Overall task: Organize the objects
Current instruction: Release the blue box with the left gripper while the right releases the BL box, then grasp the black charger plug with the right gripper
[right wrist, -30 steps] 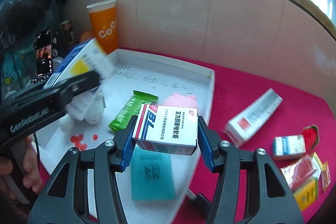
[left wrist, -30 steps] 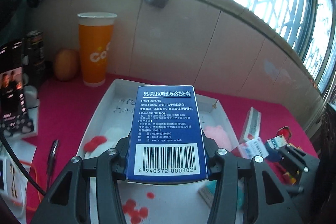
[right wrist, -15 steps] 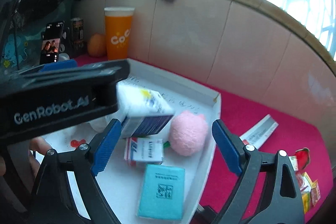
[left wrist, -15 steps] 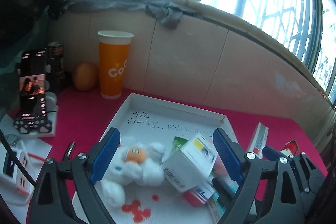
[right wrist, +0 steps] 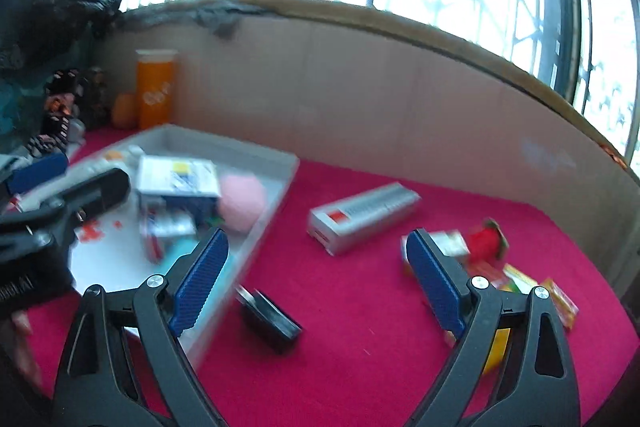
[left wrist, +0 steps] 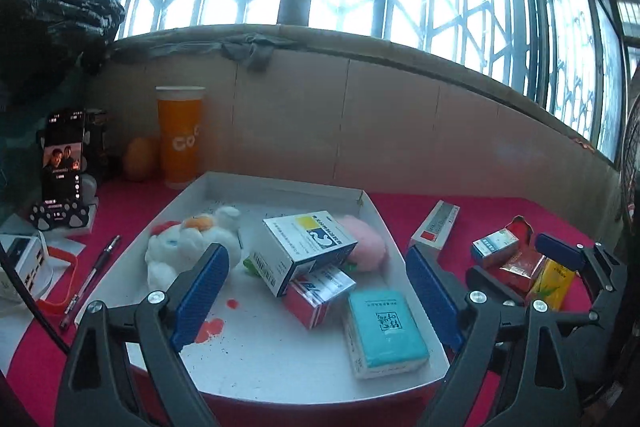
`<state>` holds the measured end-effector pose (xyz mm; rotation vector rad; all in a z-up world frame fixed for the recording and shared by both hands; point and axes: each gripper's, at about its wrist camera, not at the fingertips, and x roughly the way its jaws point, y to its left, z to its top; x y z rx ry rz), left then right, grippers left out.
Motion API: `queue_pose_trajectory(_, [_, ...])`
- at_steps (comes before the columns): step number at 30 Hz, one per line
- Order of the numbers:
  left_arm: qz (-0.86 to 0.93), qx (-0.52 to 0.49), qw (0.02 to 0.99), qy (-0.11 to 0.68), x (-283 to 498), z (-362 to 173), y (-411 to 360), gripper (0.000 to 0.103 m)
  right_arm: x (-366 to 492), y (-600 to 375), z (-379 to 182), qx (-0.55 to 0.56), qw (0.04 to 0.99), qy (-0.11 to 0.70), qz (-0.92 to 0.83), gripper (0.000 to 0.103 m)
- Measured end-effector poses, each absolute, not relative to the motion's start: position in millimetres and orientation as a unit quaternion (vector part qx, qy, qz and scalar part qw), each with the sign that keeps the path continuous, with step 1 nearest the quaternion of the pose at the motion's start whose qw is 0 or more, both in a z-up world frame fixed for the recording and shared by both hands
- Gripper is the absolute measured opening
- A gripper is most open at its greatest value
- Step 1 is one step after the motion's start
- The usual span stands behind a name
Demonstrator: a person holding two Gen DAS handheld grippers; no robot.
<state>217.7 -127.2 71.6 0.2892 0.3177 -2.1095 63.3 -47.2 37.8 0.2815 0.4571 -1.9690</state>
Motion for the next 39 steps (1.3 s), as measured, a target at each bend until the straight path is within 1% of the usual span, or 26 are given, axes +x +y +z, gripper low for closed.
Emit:
queue_pose_trajectory(3, [-0.868,0.124,0.466,0.114,212.8,72.0,-122.5,0.091,45.0,-36.2,40.1,0.134,0.513,0.161,-0.832,0.092])
queue_pose_trajectory(10, [-0.872,0.142,0.458,0.099,203.0,69.5,-117.4,0.091,12.3,-11.8,39.2,0.149,0.473,0.142,-0.857,0.092])
queue_pose_trajectory(16, [-0.882,0.148,0.437,0.098,199.8,68.5,-116.0,0.091,-36.7,21.6,37.8,0.190,0.424,0.107,-0.879,0.091])
queue_pose_trajectory(21, [-0.891,0.178,0.413,0.067,181.9,66.7,-106.1,0.091,-73.7,46.0,34.2,0.226,0.392,0.092,-0.887,0.091])
queue_pose_trajectory(23, [-0.896,0.193,0.396,0.052,173.6,64.9,-99.0,0.091,-84.3,53.4,32.2,0.244,0.392,0.080,-0.883,0.092])
queue_pose_trajectory(25, [-0.899,0.197,0.388,0.039,168.7,64.3,-91.7,0.091,-88.6,57.3,30.7,0.257,0.420,0.072,-0.867,0.091])
queue_pose_trajectory(27, [-0.901,0.191,0.389,0.038,169.5,65.1,-89.1,0.091,-79.4,51.8,31.4,0.248,0.463,0.088,-0.846,0.091])
queue_pose_trajectory(29, [-0.898,0.182,0.399,0.048,174.7,66.2,-91.6,0.091,-56.0,36.4,32.1,0.233,0.527,0.126,-0.808,0.091])
queue_pose_trajectory(31, [-0.890,0.173,0.417,0.065,181.3,66.5,-97.0,0.091,-31.5,15.8,29.6,0.240,0.589,0.156,-0.756,0.090])
queue_pose_trajectory(32, [-0.888,0.171,0.421,0.070,183.1,66.5,-98.8,0.091,-23.0,6.8,27.0,0.246,0.607,0.168,-0.737,0.083])
queue_pose_trajectory(33, [-0.887,0.170,0.423,0.075,184.4,66.4,-100.4,0.091,-12.9,-4.4,23.0,0.249,0.621,0.186,-0.720,0.070])
queue_pose_trajectory(34, [-0.887,0.170,0.422,0.077,185.1,66.2,-101.3,0.091,-1.9,-18.0,16.9,0.250,0.630,0.212,-0.704,0.065])
queue_pose_trajectory(35, [-0.887,0.169,0.424,0.076,185.3,66.4,-101.3,0.091,5.2,-27.9,12.4,0.250,0.632,0.233,-0.695,0.063])
queue_pose_trajectory(36, [-0.887,0.169,0.423,0.074,184.9,66.4,-100.6,0.091,12.6,-40.4,7.6,0.253,0.635,0.257,-0.684,0.063])
queue_pose_trajectory(39, [-0.889,0.173,0.419,0.064,182.0,66.3,-97.0,0.091,27.4,-55.5,3.3,0.244,0.647,0.278,-0.667,0.063])
